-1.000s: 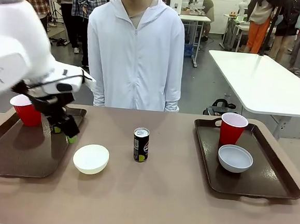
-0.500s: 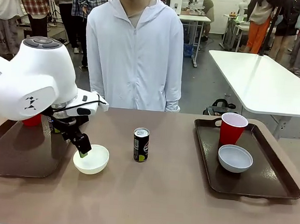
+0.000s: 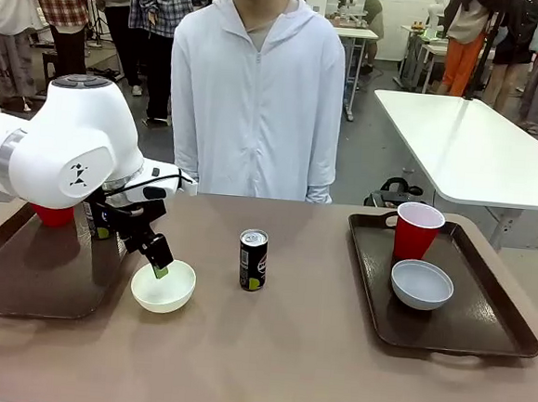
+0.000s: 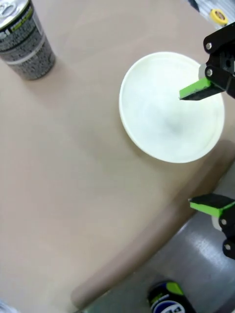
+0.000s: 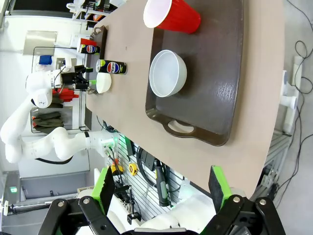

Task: Prepare tableware on both trays.
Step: Pick up a Picnic Bowl from the table and place it on a Handle tray.

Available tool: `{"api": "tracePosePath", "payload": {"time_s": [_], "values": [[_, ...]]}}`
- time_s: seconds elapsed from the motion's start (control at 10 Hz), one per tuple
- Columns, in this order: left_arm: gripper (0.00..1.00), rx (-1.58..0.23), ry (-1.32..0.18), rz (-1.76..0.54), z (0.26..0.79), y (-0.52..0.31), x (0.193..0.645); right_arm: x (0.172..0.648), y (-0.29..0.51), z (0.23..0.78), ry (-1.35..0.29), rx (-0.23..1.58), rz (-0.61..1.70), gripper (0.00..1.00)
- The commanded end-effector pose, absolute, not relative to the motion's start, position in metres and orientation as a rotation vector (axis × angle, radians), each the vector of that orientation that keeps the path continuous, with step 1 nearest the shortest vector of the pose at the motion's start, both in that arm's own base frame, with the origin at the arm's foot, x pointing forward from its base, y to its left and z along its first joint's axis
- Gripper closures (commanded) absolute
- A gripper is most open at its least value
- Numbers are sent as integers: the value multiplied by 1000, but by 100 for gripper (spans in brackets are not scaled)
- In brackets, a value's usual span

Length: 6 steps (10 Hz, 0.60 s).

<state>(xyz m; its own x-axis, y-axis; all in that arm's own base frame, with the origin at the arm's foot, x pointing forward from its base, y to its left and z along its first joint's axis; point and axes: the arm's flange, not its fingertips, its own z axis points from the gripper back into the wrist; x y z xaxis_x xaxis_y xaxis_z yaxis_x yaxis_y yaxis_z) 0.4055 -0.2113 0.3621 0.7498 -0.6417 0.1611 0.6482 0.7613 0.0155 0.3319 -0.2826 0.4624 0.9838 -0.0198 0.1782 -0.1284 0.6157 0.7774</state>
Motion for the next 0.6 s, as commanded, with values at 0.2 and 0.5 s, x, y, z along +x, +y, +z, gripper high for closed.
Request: {"api": "tracePosePath", "payload": {"time_s": [0.2, 0.5], "values": [[64, -46, -154, -735, 347, -206, 421, 332, -282, 464, -172, 908, 39, 0], [100, -50, -147, -745, 348, -205, 421, 332, -282, 464, -172, 908, 39, 0]]}}
